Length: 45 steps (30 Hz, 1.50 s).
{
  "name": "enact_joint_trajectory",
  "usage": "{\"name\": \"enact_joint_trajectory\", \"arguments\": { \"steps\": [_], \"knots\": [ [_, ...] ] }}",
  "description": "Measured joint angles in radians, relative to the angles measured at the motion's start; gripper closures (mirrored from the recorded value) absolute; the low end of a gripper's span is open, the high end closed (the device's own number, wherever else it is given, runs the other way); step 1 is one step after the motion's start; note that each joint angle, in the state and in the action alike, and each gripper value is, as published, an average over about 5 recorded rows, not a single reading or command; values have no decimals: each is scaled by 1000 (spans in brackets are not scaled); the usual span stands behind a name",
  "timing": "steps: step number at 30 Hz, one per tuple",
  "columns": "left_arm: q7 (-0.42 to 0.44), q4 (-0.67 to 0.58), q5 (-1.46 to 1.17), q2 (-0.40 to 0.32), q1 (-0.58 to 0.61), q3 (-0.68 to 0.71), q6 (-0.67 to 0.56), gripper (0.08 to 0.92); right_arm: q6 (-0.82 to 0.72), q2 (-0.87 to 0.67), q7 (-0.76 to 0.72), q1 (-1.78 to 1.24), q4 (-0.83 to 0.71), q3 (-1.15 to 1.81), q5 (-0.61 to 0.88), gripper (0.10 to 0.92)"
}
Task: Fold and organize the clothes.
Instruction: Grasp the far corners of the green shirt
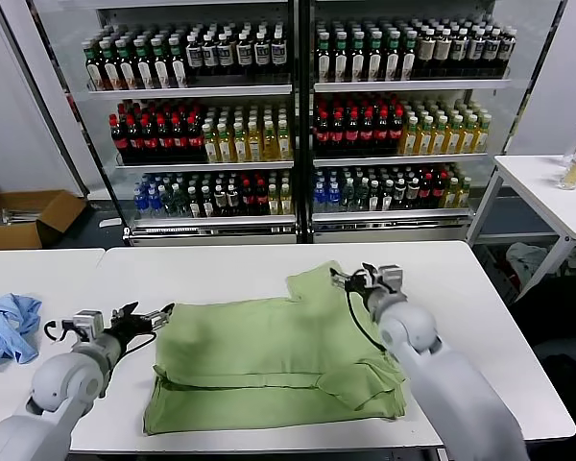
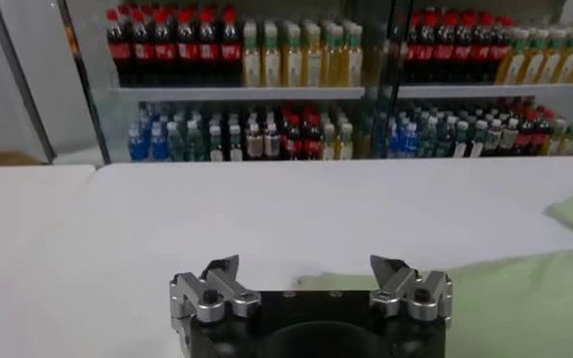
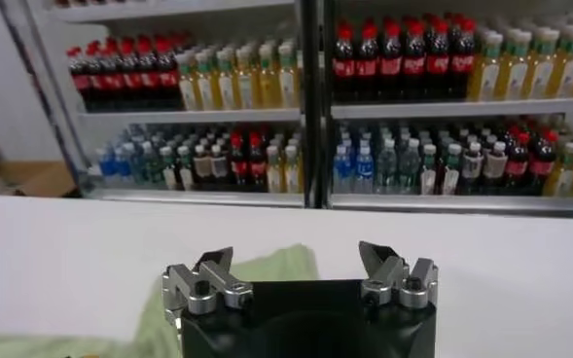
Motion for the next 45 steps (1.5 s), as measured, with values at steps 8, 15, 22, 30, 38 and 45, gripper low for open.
{"name": "enact_joint_trajectory", "arguments": {
  "steps": [8, 15, 22, 30, 38, 45],
  "knots": [
    [55, 119, 5, -6, -86, 63, 8, 177, 30, 89, -35, 85, -204, -11, -50, 203],
    [91, 168, 5, -4, -114, 81, 16, 177, 67, 155, -62, 128, -336, -7, -85, 203],
    [114, 191, 12, -5, -128, 90, 18, 250, 91, 200, -69, 158, -424, 4, -107, 268],
    [140, 201, 19, -8, -128, 91, 18, 484, 103, 223, -71, 170, -469, 6, -121, 501],
    [164, 216, 23, -18, -135, 95, 14, 718, 111, 227, -74, 169, -484, 8, -131, 735],
    [177, 220, 16, -21, -135, 93, -1, 896, 117, 209, -67, 152, -452, 3, -115, 907]
  ]
}}
